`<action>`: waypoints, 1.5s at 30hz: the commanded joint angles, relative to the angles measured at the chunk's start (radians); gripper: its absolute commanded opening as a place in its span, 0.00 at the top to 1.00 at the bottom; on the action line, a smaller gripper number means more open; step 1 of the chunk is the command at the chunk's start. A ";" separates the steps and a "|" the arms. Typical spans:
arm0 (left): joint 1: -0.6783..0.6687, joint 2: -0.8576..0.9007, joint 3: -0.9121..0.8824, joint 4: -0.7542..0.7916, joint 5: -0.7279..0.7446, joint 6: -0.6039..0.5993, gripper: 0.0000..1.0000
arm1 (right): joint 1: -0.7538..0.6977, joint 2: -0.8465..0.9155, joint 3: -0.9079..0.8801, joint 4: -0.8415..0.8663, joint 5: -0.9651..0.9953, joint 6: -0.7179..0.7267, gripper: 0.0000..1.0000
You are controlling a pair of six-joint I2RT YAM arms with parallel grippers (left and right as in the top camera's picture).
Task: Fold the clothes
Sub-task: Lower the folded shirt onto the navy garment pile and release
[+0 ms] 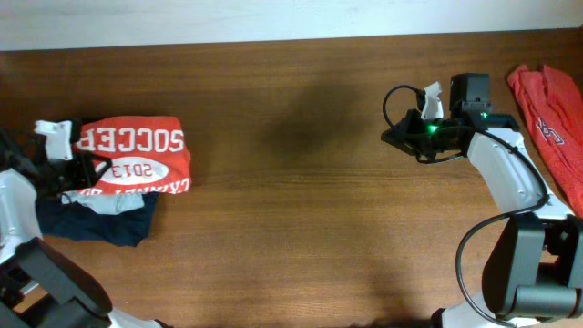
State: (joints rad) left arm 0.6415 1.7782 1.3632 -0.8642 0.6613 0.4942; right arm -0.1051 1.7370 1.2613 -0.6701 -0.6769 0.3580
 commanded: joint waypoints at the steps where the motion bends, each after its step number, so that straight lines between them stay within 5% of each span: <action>1: 0.063 -0.005 0.048 0.009 0.000 -0.034 0.99 | 0.000 -0.021 0.010 -0.001 0.024 -0.002 0.96; 9: 0.117 0.002 0.091 0.010 -0.086 -0.089 0.96 | 0.000 -0.021 0.010 0.000 0.036 -0.002 0.96; 14: 0.113 0.072 0.091 0.011 -0.150 -0.102 0.72 | 0.000 -0.021 0.010 -0.001 0.036 -0.002 0.96; 21: 0.116 0.121 0.109 0.065 -0.302 -0.297 0.53 | 0.000 -0.021 0.010 -0.001 0.035 -0.002 0.96; 23: 0.117 0.121 0.155 0.042 -0.318 -0.334 0.45 | 0.000 -0.021 0.010 -0.001 0.035 -0.002 0.96; 24: 0.121 0.121 0.185 0.022 -0.318 -0.338 0.28 | 0.000 -0.021 0.010 -0.001 0.035 -0.002 0.96; 25: 0.125 0.121 0.235 -0.014 -0.321 -0.344 0.21 | 0.000 -0.021 0.010 -0.003 0.035 -0.002 0.96; 29: 0.144 0.120 0.478 -0.189 -0.321 -0.344 0.13 | 0.000 -0.021 0.010 -0.008 0.035 -0.002 0.96; 32: 0.145 0.119 0.622 -0.298 -0.280 -0.340 0.22 | 0.000 -0.021 0.010 -0.008 0.035 -0.002 0.96; 35: 0.123 0.119 0.657 -0.401 -0.187 -0.295 0.79 | 0.000 -0.021 0.010 -0.008 0.035 -0.002 0.96; 37: 0.092 0.120 0.637 -0.443 -0.183 -0.257 0.99 | 0.000 -0.021 0.010 -0.008 0.035 -0.002 0.96; 41: -0.018 0.121 0.499 -0.402 -0.252 -0.229 0.99 | 0.000 -0.021 0.010 -0.008 0.035 -0.002 0.96; 45: -0.096 0.121 0.233 -0.185 -0.379 -0.314 0.99 | 0.000 -0.021 0.010 -0.027 0.035 -0.002 0.96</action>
State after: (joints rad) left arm 0.5709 1.8984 1.7351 -1.1416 0.3866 0.2314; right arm -0.1051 1.7370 1.2613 -0.6849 -0.6510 0.3599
